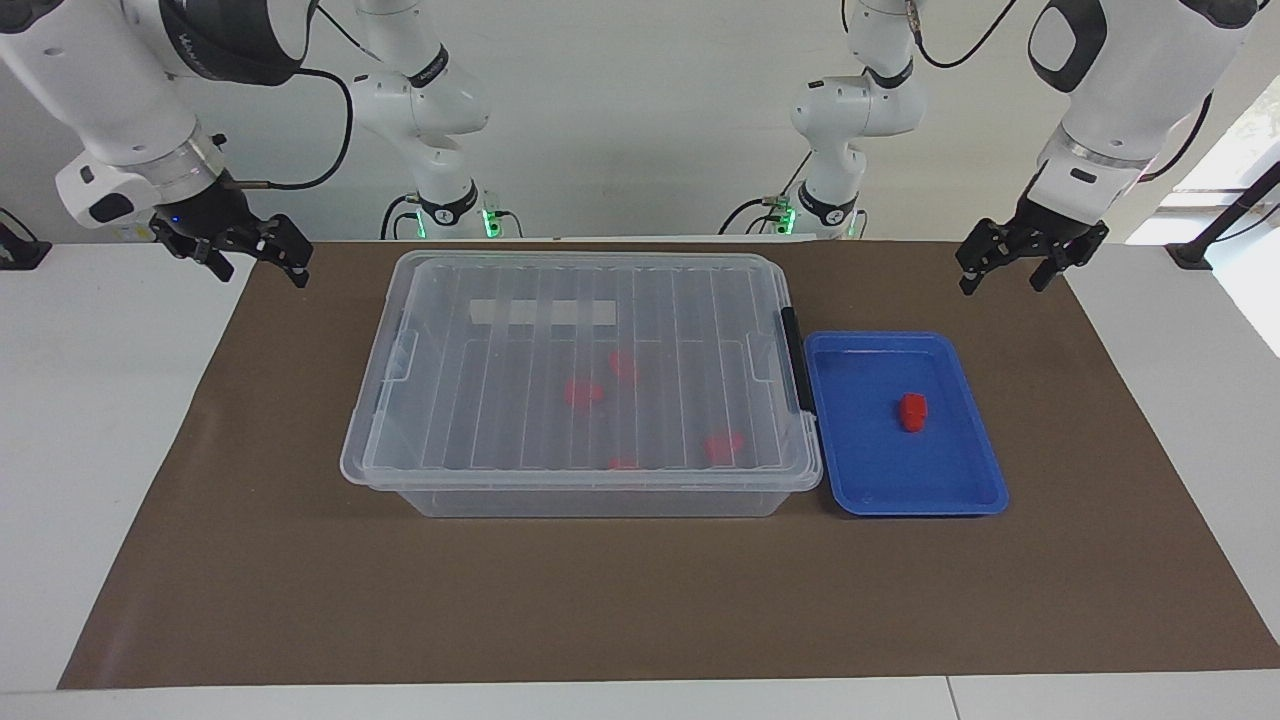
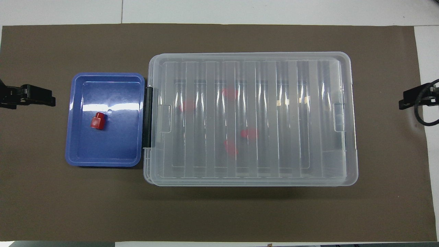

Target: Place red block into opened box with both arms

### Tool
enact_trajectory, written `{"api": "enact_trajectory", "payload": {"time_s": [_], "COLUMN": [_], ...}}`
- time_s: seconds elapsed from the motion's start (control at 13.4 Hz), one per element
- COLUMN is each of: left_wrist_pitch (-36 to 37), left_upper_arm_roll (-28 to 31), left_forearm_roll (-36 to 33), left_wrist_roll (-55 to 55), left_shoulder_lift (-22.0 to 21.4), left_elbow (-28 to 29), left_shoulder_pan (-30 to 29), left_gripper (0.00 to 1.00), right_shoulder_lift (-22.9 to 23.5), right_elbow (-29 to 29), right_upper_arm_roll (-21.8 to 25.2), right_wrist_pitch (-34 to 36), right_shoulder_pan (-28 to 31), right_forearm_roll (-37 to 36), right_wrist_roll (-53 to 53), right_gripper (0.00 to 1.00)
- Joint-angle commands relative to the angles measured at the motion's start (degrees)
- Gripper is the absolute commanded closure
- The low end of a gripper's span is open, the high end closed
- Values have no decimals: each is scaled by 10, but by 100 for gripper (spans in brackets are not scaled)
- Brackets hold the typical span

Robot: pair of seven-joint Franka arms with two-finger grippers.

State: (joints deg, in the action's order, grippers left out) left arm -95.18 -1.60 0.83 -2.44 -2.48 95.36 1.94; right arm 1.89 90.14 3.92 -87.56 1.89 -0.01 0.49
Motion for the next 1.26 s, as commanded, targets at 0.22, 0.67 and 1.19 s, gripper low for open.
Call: {"api": "enact_trajectory", "payload": {"time_s": [0.22,0.67,1.19], "left_wrist_pitch": [3,3,3], "left_upper_arm_roll": [6,6,6], "left_forearm_roll": [-6,-6,-6], "left_wrist_roll": [0,0,0], "left_shoulder_lift": [-11,-11,-11], "left_elbow": [11,11,11], "left_shoulder_pan": [5,6,6], "left_gripper": [0,0,0], "right_shoulder_lift": [11,6,5], "right_elbow": [96,150,173], "right_upper_arm_roll": [-74,-94,-100], "right_wrist_pitch": [-101,-142,-148], "right_shoulder_pan": [17,33,36], "right_forearm_roll": [8,7,7], "right_wrist_roll": [76,84,79], "right_gripper": [0,0,0]}}
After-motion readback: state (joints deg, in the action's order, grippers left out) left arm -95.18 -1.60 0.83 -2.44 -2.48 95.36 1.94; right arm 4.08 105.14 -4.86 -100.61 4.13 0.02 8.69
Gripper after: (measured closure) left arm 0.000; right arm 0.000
